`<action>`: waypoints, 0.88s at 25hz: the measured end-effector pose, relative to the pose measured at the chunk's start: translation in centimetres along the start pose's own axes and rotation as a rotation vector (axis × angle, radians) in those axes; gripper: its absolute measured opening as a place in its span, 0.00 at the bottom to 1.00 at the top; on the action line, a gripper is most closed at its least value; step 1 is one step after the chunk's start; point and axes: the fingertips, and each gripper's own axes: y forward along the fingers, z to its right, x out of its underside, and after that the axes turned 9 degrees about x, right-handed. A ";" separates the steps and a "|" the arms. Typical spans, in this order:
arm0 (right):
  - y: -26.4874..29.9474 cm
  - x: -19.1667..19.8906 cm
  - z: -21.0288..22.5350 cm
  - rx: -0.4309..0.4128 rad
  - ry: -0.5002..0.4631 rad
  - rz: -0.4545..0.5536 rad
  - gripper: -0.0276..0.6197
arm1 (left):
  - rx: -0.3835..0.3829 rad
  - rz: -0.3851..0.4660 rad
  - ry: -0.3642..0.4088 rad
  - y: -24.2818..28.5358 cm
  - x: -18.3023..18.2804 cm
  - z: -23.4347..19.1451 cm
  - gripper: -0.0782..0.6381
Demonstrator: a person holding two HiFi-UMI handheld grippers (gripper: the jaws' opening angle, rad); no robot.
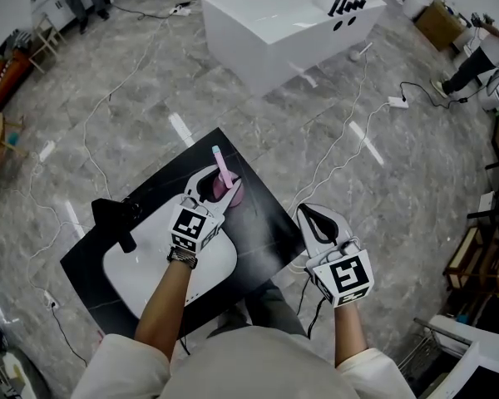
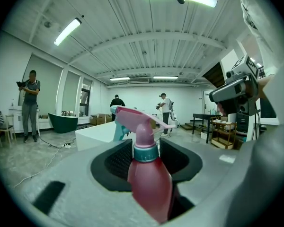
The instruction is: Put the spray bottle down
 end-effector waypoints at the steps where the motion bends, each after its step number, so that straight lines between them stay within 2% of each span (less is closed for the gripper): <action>1: 0.1 0.1 0.1 0.001 0.002 -0.002 0.05 | 0.000 -0.005 -0.002 0.1 0.3 -0.1 0.37; 11: 0.6 1.0 0.2 0.003 0.010 -0.023 0.05 | -0.030 -0.031 -0.001 0.0 2.1 -0.4 0.37; 22: 0.6 1.1 -0.1 0.005 0.012 -0.029 0.05 | -0.010 -0.039 0.022 -0.2 2.4 0.4 0.37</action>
